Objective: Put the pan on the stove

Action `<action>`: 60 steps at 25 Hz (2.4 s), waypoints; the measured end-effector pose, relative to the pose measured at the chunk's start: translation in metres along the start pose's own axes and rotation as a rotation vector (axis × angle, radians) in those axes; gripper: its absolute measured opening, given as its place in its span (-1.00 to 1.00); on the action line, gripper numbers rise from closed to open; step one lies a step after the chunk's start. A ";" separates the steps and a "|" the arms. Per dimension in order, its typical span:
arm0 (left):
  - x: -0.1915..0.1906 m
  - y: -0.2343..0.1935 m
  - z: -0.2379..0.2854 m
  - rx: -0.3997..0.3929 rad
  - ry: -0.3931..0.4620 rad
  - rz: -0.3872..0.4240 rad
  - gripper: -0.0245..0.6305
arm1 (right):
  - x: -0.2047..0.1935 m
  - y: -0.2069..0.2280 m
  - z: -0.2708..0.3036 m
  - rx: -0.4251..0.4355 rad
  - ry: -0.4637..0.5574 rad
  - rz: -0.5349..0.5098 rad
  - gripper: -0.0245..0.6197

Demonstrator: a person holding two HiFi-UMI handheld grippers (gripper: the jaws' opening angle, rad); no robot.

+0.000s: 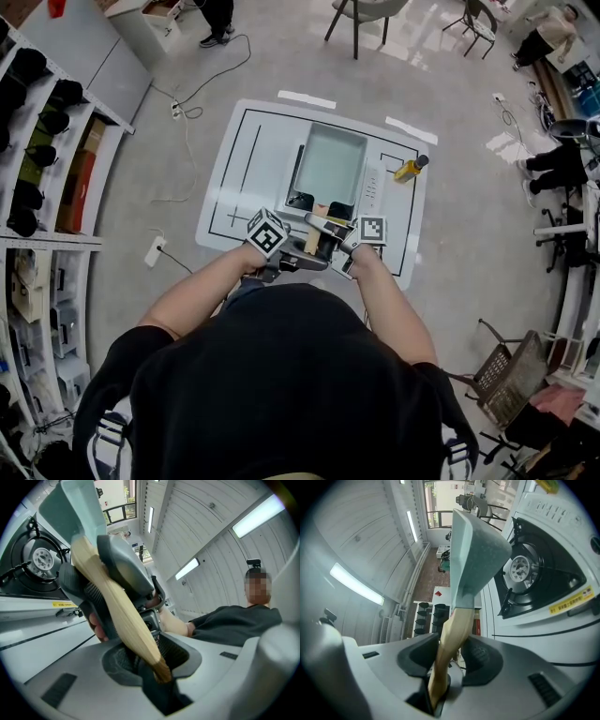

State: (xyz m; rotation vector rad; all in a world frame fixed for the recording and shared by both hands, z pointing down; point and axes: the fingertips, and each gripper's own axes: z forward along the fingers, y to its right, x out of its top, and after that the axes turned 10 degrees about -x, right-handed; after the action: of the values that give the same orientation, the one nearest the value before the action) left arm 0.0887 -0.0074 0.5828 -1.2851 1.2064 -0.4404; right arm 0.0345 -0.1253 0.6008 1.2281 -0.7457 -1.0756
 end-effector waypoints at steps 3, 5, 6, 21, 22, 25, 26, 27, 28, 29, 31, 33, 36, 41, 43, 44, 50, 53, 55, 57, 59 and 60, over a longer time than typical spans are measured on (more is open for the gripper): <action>-0.002 -0.004 0.000 0.000 0.004 -0.010 -0.59 | 0.000 0.008 0.000 -0.020 -0.006 0.003 -0.46; -0.003 -0.007 0.000 -0.001 0.006 -0.016 -0.59 | 0.000 0.015 0.000 -0.029 -0.007 -0.007 -0.46; -0.004 -0.008 -0.001 -0.001 0.007 -0.019 -0.59 | 0.000 0.016 0.001 -0.027 -0.009 -0.009 -0.46; -0.010 -0.021 -0.004 -0.013 0.014 -0.063 -0.59 | -0.003 0.031 0.007 -0.008 -0.023 0.060 -0.47; -0.011 -0.022 -0.004 -0.013 0.014 -0.065 -0.59 | -0.004 0.032 0.007 -0.012 -0.024 0.066 -0.47; -0.012 -0.025 -0.003 -0.017 0.018 -0.071 -0.59 | -0.004 0.037 0.006 -0.025 -0.028 0.075 -0.47; -0.012 -0.026 -0.003 -0.019 0.020 -0.074 -0.59 | -0.005 0.038 0.005 -0.026 -0.030 0.083 -0.47; -0.013 -0.027 -0.002 -0.020 0.022 -0.077 -0.59 | -0.006 0.040 0.005 -0.028 -0.032 0.088 -0.47; -0.014 -0.029 -0.002 -0.020 0.022 -0.080 -0.59 | -0.006 0.042 0.005 -0.030 -0.033 0.089 -0.47; -0.015 -0.030 -0.003 -0.019 0.022 -0.082 -0.59 | -0.006 0.044 0.006 -0.031 -0.034 0.090 -0.47; -0.017 -0.034 -0.003 -0.017 0.018 -0.085 -0.59 | -0.007 0.046 0.007 -0.029 -0.037 0.107 -0.47; -0.019 -0.036 -0.004 -0.012 0.011 -0.086 -0.59 | -0.008 0.049 0.007 -0.028 -0.042 0.114 -0.48; -0.020 -0.037 -0.004 -0.012 0.014 -0.093 -0.59 | -0.009 0.054 0.008 -0.035 -0.047 0.101 -0.48; -0.021 -0.040 -0.004 -0.012 0.017 -0.100 -0.59 | -0.010 0.057 0.008 -0.052 -0.050 0.125 -0.48; -0.021 -0.041 -0.004 -0.011 0.012 -0.103 -0.59 | -0.009 0.060 0.008 -0.058 -0.051 0.128 -0.49; -0.021 -0.042 -0.004 -0.011 0.010 -0.104 -0.59 | -0.009 0.060 0.008 -0.052 -0.051 0.128 -0.49; -0.024 -0.047 -0.004 -0.013 0.009 -0.116 -0.59 | -0.010 0.065 0.009 -0.048 -0.052 0.136 -0.49; -0.024 -0.049 -0.004 -0.014 0.010 -0.122 -0.58 | -0.009 0.069 0.009 -0.056 -0.052 0.145 -0.49; -0.024 -0.050 -0.004 -0.014 0.012 -0.123 -0.59 | -0.009 0.072 0.009 -0.057 -0.052 0.140 -0.49; -0.023 -0.051 -0.004 -0.014 0.017 -0.124 -0.59 | -0.009 0.073 0.009 -0.059 -0.054 0.141 -0.49; -0.023 -0.052 -0.004 -0.014 0.021 -0.126 -0.59 | -0.009 0.074 0.010 -0.063 -0.057 0.152 -0.49; -0.024 -0.053 -0.004 -0.014 0.021 -0.127 -0.59 | -0.009 0.075 0.011 -0.061 -0.056 0.155 -0.49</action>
State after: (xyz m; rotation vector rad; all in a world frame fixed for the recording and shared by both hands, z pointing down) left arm 0.0946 -0.0061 0.6407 -1.3775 1.1512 -0.5398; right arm 0.0393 -0.1212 0.6765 1.0744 -0.8318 -1.0014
